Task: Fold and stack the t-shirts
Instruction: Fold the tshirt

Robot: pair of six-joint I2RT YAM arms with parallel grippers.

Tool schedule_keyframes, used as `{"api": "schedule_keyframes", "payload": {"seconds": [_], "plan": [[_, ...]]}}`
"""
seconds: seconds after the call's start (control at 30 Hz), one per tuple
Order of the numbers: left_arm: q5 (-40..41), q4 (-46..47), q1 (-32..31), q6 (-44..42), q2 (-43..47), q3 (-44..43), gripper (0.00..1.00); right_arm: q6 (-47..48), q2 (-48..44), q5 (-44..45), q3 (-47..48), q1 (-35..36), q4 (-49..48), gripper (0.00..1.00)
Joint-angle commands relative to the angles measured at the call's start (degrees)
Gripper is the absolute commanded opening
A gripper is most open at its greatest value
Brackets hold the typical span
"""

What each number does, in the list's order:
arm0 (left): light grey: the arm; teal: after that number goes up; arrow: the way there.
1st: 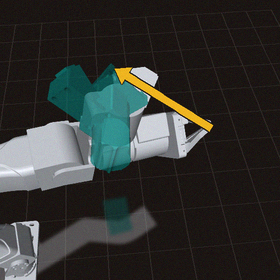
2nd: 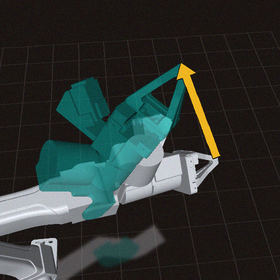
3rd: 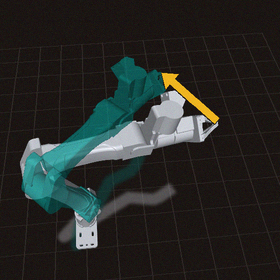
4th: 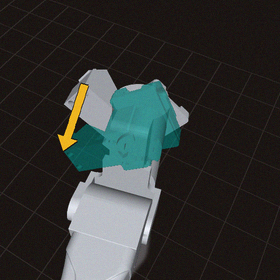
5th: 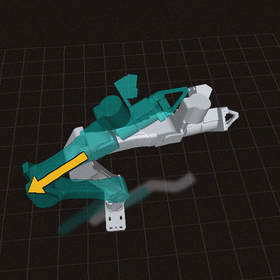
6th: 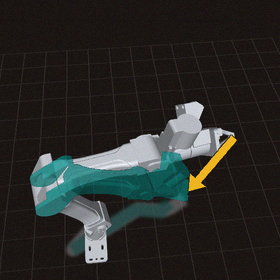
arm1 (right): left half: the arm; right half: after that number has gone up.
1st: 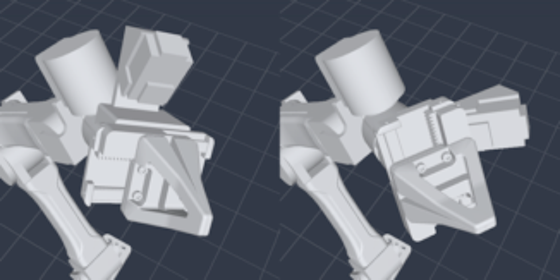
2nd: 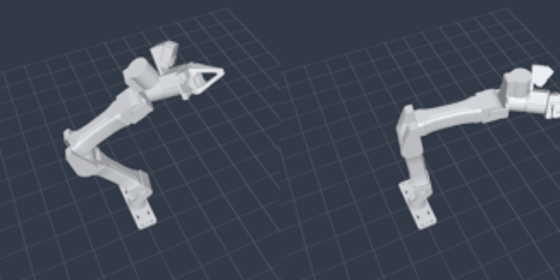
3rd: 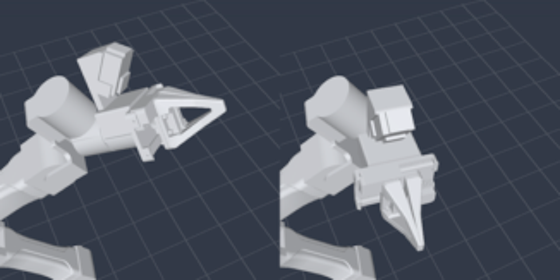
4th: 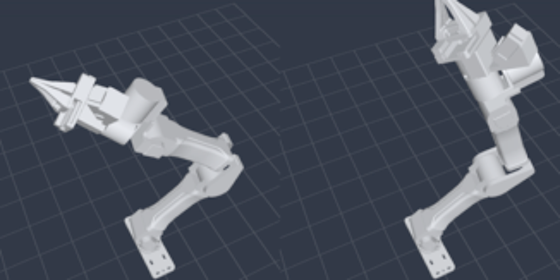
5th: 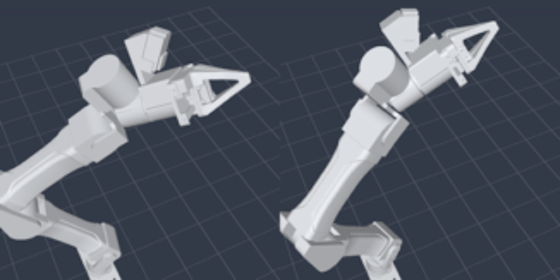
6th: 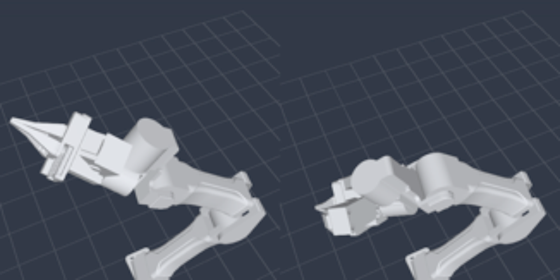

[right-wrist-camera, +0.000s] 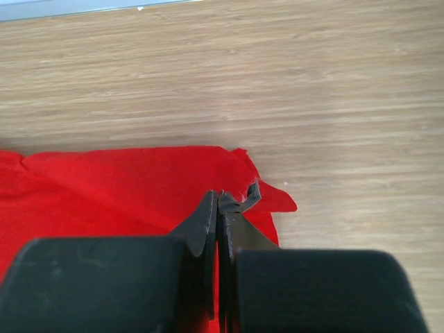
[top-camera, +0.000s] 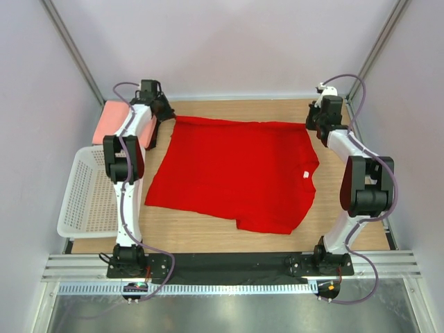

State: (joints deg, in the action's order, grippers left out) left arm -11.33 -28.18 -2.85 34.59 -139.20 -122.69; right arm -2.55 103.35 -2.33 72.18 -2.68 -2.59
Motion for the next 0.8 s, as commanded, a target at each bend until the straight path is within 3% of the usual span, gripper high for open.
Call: {"api": "schedule_keyframes", "payload": {"seconds": [0.0, 0.23, 0.77], "plan": [[0.35, -4.07, 0.57, -3.38, 4.20, -2.64, 0.00, -0.96, -5.08, 5.04, -1.78, 0.13, 3.98, 0.01], [0.87, -6.00, 0.57, -5.06, 6.65, 1.13, 0.00, -5.71, -8.16, 3.83, -6.43, 0.48, 8.83, 0.01], [4.64, -10.84, 0.13, -7.07, 12.72, 10.28, 0.00, -6.59, -15.28, 7.86, -14.35, 2.68, 12.43, 0.01]]}}
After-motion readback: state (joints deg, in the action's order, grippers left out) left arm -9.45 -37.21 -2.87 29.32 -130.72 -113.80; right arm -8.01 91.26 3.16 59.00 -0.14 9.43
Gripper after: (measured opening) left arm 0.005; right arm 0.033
